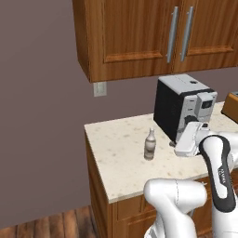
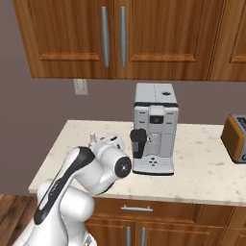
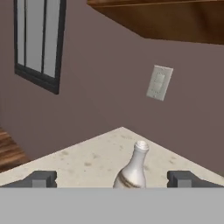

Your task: Place the drinks on the dining counter in a tight cluster.

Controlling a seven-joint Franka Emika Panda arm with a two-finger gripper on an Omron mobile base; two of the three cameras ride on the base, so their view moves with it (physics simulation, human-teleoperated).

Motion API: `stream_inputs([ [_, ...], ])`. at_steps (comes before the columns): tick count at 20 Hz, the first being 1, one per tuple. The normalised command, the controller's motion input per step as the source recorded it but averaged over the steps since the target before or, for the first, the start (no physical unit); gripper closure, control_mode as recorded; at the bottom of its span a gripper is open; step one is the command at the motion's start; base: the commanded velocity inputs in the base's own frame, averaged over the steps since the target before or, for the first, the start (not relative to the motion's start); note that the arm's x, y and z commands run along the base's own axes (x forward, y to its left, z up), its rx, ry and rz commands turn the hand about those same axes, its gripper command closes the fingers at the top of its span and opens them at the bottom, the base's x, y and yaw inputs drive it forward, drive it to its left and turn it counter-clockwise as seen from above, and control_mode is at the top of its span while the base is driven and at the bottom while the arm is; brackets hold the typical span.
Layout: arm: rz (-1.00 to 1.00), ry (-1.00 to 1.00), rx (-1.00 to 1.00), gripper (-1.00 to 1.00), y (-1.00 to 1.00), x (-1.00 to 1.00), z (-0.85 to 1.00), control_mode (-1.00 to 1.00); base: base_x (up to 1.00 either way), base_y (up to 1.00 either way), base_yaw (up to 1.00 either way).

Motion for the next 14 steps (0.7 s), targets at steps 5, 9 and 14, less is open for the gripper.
stream_inputs([
  [5, 0.0, 0.0, 0.11, -1.0, 0.15, 0.28, -0.19, -1.0, 0.0, 0.0, 0.0],
  [9, 0.0, 0.0, 0.06, -1.0, 0.18, 0.36, -0.21, -1.0, 0.0, 0.0, 0.0],
  [14, 0.0, 0.01, 0.05, -1.0, 0.1, 0.34, -0.23, -1.0, 0.0, 0.0, 0.0],
])
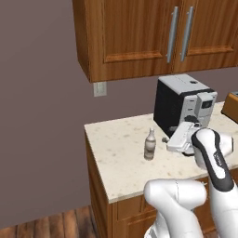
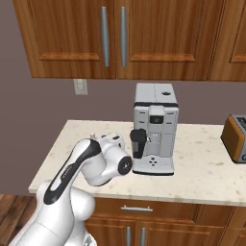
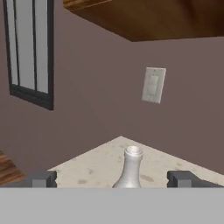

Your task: Place the drinks on the dining counter in a tight cluster.

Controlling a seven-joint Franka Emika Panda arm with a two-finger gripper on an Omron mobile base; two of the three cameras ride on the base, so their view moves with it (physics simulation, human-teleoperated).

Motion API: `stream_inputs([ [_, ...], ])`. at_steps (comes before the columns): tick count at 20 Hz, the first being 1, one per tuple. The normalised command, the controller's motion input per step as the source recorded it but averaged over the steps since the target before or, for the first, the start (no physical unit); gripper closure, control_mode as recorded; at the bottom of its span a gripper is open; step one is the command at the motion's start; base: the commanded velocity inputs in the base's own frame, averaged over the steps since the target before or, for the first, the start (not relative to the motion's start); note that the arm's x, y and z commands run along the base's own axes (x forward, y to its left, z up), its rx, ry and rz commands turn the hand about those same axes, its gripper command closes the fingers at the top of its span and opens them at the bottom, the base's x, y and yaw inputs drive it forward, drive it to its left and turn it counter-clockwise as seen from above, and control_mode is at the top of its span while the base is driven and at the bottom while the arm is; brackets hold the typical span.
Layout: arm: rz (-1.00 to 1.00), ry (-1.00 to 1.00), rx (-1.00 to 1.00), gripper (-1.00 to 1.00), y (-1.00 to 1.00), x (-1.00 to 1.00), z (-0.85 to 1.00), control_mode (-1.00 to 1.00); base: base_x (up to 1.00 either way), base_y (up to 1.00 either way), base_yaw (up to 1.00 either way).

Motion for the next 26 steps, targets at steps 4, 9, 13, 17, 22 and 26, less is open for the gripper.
stream_inputs([
  [4, 0.04, 0.03, 0.02, -1.0, 0.21, 0.19, -0.26, -1.0, 0.0, 0.0, 0.0],
  [9, 0.05, 0.03, 0.01, -1.0, 0.2, 0.22, -0.26, -1.0, 0.0, 0.0, 0.0],
  [13, 0.02, 0.0, 0.02, -1.0, 0.18, 0.24, -0.18, -1.0, 0.0, 0.0, 0.0],
  [17, 0.0, 0.0, 0.0, -1.0, 0.14, 0.19, -0.18, -1.0, 0.0, 0.0, 0.0],
  [22, 0.0, 0.0, 0.0, -1.0, 0.1, 0.19, -0.14, -1.0, 0.0, 0.0, 0.0],
  [26, 0.0, 0.0, 0.02, -1.0, 0.01, 0.18, -0.11, -1.0, 0.0, 0.0, 0.0],
])
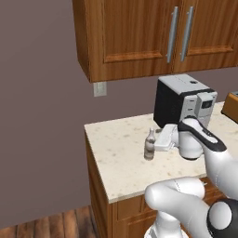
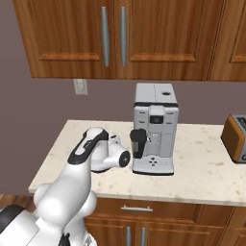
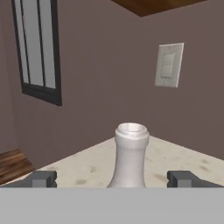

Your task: Place the drinks on the dining counter in a tight cluster.

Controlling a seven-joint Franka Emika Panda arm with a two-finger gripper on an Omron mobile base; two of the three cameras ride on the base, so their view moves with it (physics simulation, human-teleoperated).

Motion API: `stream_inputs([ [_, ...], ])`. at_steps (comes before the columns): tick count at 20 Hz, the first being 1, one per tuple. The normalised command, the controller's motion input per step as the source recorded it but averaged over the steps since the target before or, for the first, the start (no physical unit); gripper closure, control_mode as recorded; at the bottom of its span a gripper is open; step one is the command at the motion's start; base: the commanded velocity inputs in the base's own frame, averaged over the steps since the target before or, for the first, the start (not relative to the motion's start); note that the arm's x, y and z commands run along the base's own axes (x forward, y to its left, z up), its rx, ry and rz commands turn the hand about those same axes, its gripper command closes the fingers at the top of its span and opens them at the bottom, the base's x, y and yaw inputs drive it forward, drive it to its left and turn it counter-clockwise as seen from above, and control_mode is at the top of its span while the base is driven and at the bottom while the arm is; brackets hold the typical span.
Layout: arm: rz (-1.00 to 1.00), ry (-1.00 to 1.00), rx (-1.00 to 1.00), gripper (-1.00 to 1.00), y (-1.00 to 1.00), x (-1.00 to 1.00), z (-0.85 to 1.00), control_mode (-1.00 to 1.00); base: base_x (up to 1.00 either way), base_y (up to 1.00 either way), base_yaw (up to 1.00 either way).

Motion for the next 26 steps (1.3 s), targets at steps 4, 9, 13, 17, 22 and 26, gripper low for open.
stream_inputs([
  [4, 0.0, 0.0, 0.01, -1.0, 0.0, 0.15, -0.05, -1.0, 0.0, 0.0, 0.0],
  [9, 0.0, 0.0, 0.01, -1.0, 0.0, 0.11, -0.08, -1.0, 0.0, 0.0, 0.0],
  [13, 0.0, 0.0, 0.0, -1.0, 0.0, 0.11, -0.11, -1.0, 0.0, 0.0, 0.0],
  [17, 0.0, 0.0, 0.0, -1.0, 0.0, 0.11, -0.13, -1.0, 0.0, 0.0, 0.0],
  [22, 0.0, 0.0, 0.01, -1.0, 0.03, 0.03, -0.05, -1.0, 0.0, 0.0, 0.0],
  [26, 0.0, 0.0, 0.04, -1.0, 0.14, 0.0, -0.01, -1.0, 0.0, 0.0, 0.0],
])
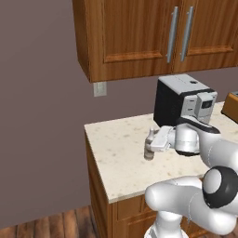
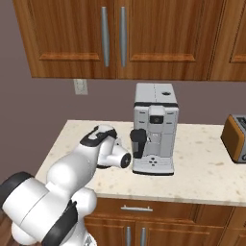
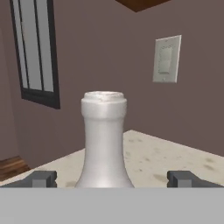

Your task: Place the drinks on the dining counter in a tight cluster.

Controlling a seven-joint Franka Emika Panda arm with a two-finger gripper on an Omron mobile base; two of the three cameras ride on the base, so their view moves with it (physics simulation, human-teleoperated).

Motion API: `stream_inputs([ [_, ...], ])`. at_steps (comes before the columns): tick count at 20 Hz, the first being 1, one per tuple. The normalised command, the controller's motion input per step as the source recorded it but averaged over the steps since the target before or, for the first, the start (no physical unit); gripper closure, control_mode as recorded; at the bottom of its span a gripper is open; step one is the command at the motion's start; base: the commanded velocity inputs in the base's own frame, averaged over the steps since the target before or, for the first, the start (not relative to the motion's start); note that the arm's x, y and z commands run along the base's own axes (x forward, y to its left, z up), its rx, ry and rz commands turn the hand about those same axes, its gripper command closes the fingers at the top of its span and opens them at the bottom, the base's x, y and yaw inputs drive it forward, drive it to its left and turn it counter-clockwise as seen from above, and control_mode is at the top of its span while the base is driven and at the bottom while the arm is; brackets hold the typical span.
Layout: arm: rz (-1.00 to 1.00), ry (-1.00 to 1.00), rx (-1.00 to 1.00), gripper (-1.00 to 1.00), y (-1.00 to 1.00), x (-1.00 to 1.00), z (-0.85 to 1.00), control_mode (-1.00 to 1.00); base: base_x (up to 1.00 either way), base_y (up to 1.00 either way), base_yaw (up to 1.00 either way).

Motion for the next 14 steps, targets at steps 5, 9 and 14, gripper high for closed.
stream_inputs([
  [5, 0.0, 0.0, 0.02, -1.0, 0.22, 0.03, 0.0, -1.0, 0.0, 0.0, 0.0],
  [9, 0.0, 0.0, 0.02, 1.0, 0.08, 0.03, 0.0, -1.0, 0.0, 0.0, 0.0],
  [14, 0.0, 0.0, 0.0, 1.0, -0.06, -0.01, 0.0, -1.0, 0.0, 0.0, 0.0],
])
